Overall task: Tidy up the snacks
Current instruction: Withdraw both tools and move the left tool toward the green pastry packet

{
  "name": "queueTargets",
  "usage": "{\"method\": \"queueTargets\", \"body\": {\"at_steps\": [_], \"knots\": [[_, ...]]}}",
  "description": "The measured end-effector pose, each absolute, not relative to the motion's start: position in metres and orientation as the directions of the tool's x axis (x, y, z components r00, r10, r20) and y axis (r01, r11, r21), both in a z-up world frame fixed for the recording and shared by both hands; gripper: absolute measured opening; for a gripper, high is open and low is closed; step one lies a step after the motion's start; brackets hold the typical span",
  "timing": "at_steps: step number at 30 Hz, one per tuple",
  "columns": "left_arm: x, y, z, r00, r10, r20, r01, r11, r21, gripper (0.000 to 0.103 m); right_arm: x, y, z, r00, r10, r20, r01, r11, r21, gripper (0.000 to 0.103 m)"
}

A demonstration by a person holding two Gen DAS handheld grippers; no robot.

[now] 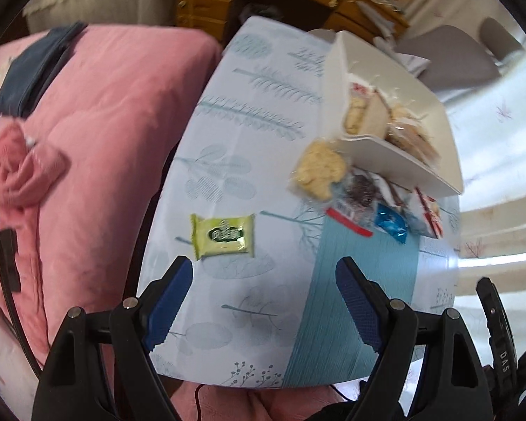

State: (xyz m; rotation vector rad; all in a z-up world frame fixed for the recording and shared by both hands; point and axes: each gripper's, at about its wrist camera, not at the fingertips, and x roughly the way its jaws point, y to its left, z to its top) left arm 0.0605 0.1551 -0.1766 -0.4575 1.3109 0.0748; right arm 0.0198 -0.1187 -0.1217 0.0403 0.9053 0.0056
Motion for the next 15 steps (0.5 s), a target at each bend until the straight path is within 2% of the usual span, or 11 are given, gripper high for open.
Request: {"method": "queueTargets", "body": {"at_steps": [10,15], "knots": [[0.07,0.179,-0.227,0.104,-0.218,-0.97,-0.476,0.846,-0.241,0.083,0.038,-0.11,-0.149,0.624,-0.09,-0.776,-0.149,0.962,-0.231,0.071],[0.08,0.187,-0.246,0.06,-0.251,-0.966,-0.54,0.806,-0.243,0.083,0.055,-0.11,-0.164,0.619,-0.135,-0.774,-0.189,0.931,-0.314,0.071]]}}
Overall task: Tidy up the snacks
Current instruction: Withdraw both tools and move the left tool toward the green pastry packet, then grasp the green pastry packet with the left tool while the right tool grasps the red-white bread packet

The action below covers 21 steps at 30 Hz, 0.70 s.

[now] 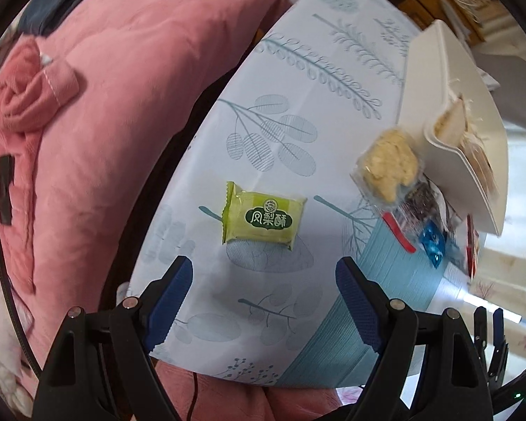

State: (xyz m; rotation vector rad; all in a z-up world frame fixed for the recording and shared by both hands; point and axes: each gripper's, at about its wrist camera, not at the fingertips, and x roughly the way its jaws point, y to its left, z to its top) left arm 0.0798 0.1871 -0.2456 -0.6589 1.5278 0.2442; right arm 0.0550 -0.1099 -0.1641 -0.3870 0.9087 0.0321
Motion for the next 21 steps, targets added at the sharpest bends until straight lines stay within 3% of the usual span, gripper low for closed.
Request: {"method": "queueTargets", "body": {"at_steps": [17,21], "knots": [[0.119,0.182,-0.299,-0.079,-0.213,-0.974,-0.585,0.801,-0.128,0.083,0.125,-0.109,-0.221,0.605,-0.173,-0.777,-0.289,0.862,-0.416,0.071],[0.126,0.177,-0.308,-0.104,-0.201,-0.974,-0.57,0.815,-0.107,0.076,0.135,-0.112,-0.232,0.589,-0.163,-0.792,-0.3,0.866,-0.401,0.071]]}}
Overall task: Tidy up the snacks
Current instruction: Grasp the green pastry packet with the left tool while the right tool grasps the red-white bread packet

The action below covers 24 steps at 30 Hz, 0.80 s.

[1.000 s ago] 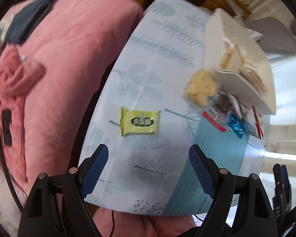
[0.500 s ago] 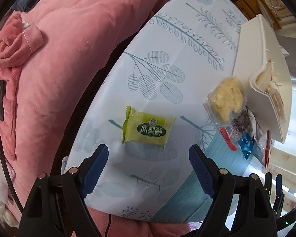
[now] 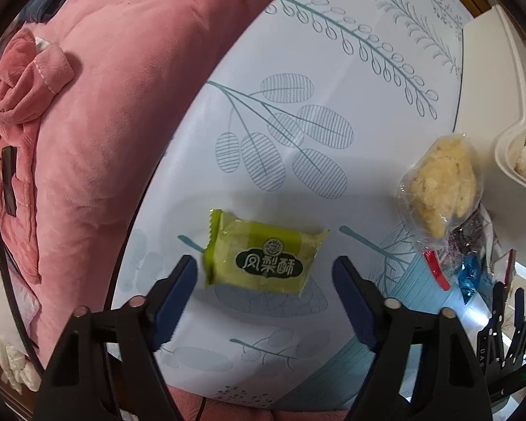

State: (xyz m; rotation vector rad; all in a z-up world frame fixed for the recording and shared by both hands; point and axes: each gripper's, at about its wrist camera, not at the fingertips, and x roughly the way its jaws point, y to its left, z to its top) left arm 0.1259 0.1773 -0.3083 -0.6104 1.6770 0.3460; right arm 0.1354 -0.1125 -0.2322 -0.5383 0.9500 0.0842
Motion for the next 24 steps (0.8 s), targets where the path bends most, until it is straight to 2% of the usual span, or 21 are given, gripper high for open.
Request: {"method": "queueTargets", "body": {"at_steps": [4,6,9,12,19,24], "knots": [[0.132,0.173,-0.314,-0.114,-0.177,-0.978,-0.559,0.825,-0.084,0.068,0.142,-0.109,-0.241,0.577,-0.158,-0.801,-0.321,0.858,-0.4,0.071],[0.134,0.173,-0.317,-0.114,-0.181,-0.977,-0.561,0.823,-0.087,0.066,0.146,-0.107,-0.245,0.561,-0.14,-0.816,-0.336,0.862,-0.379,0.067],[0.135,0.173,-0.317,-0.108,-0.176,-0.978,-0.562,0.823,-0.086,0.065,0.147,-0.106,-0.246,0.553,-0.152,-0.819,-0.304,0.879,-0.368,0.066],[0.135,0.171,-0.315,-0.095,-0.175,-0.98,-0.558,0.824,-0.093,0.059,0.149,-0.107,-0.246,0.542,-0.162,-0.824,-0.272,0.894,-0.355,0.063],[0.134,0.17,-0.313,-0.082,-0.181,-0.98,-0.553,0.827,-0.106,0.054,0.15,-0.117,-0.236,0.492,-0.118,-0.863,-0.198,0.95,-0.243,0.056],[0.128,0.168,-0.313,-0.082,-0.202,-0.976,-0.526,0.841,-0.129,0.054,0.138,-0.123,-0.23,0.446,-0.09,-0.89,-0.125,0.979,-0.162,0.054]]}}
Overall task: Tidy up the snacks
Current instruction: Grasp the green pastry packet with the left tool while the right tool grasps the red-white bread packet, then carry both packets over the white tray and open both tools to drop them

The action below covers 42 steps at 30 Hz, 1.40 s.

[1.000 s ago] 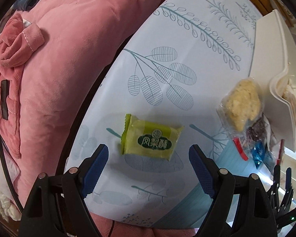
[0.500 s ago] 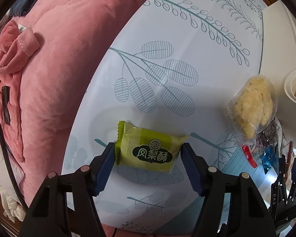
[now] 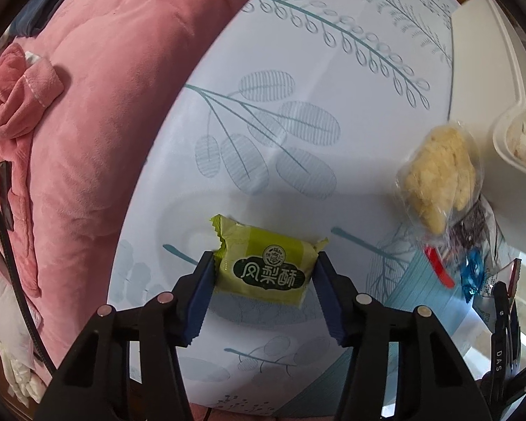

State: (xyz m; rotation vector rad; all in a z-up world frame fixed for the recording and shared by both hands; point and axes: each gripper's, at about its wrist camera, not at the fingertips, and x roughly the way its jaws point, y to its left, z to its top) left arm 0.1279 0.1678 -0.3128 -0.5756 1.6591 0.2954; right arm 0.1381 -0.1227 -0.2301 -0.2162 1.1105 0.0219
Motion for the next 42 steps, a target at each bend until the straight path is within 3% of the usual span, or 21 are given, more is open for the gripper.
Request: {"method": "queueTargets", "body": {"at_steps": [14,26,42], "knots": [[0.095,0.148,-0.284,-0.088,-0.24,-0.967,-0.404,0.896,-0.186,0.053,0.087,-0.132,-0.202,0.406,0.08,-0.91,0.077,0.99,0.121,0.052],[0.099,0.136,-0.179,0.004,-0.308,-0.951,-0.256,0.919,-0.299,0.053,0.072,-0.139,-0.145,0.452,0.244,-0.858,0.202,0.909,0.365,0.052],[0.173,0.07,-0.054,0.211,-0.327,-0.921,-0.067,0.935,-0.348,0.053,0.144,-0.151,-0.061,0.547,0.337,-0.766,0.094,0.885,0.456,0.053]]}}
